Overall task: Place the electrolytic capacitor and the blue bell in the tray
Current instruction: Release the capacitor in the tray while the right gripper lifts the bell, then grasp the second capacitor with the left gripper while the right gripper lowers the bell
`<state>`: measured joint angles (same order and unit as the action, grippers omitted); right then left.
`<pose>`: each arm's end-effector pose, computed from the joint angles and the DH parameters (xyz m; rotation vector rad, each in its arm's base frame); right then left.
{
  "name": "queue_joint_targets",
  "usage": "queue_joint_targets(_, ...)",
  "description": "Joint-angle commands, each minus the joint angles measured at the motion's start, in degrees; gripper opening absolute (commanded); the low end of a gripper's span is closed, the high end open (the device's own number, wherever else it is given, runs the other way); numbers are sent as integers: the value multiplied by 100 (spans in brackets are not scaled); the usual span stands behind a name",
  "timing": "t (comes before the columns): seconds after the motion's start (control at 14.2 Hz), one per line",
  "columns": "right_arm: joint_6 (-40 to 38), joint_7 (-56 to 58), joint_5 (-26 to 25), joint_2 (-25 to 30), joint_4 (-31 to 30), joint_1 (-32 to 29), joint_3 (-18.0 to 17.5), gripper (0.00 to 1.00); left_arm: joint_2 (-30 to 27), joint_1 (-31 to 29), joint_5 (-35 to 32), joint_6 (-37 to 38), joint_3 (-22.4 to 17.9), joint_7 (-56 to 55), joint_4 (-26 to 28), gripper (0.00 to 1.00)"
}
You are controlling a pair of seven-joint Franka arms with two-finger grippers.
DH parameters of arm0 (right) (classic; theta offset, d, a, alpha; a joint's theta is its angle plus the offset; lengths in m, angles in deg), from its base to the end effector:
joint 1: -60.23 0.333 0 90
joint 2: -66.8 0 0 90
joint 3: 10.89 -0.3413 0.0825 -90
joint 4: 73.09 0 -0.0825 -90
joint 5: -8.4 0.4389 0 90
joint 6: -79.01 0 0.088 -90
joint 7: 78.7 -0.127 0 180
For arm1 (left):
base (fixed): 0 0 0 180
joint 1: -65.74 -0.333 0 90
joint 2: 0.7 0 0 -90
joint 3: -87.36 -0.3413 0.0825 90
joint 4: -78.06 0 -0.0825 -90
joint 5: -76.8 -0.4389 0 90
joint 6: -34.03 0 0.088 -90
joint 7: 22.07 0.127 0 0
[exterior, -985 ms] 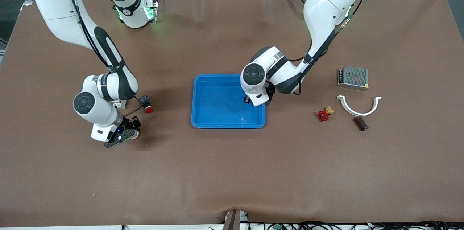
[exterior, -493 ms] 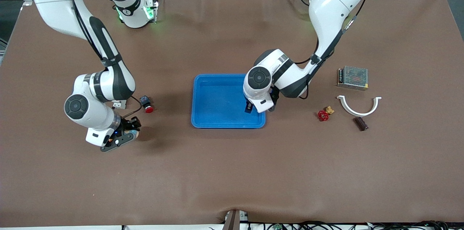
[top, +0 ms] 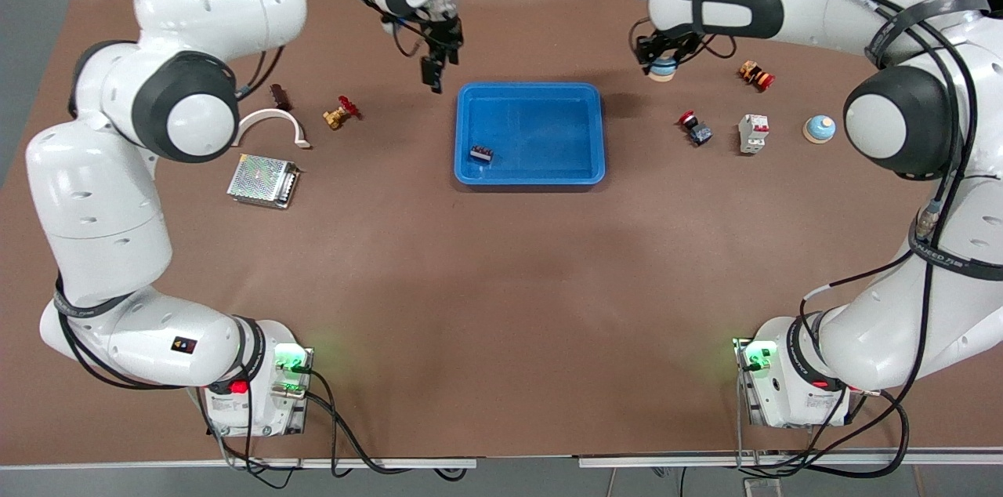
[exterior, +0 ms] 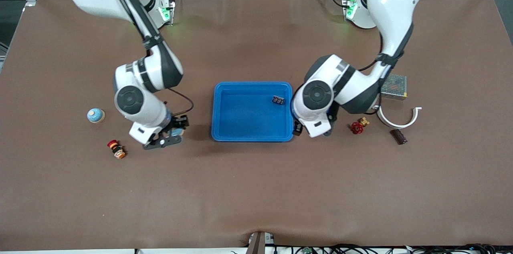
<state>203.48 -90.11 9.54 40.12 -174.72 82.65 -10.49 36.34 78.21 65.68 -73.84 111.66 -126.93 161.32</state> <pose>0.6501 0.2644 0.2610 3.1210 0.2722 -0.1063 0.6419 -0.3954 0.2938 -2.5105 -1.6630 0.1882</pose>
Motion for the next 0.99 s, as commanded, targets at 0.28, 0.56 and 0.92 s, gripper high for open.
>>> queue_joint_targets(0.28, -2, -2371, 27, 119, -164, 1280, 65, 53, -337, -1061, -111, 705, 14, 2397, 191, 100)
queue_joint_targets(0.56, 252, -3006, 27, 101, -357, 1712, 73, 53, -277, -1388, -925, 723, 22, 3146, 428, 100)
queue_joint_targets(0.92, 1183, -3244, 18, 75, -945, 1950, 74, 53, -250, -2124, -1244, 706, 14, 4840, 586, 100)
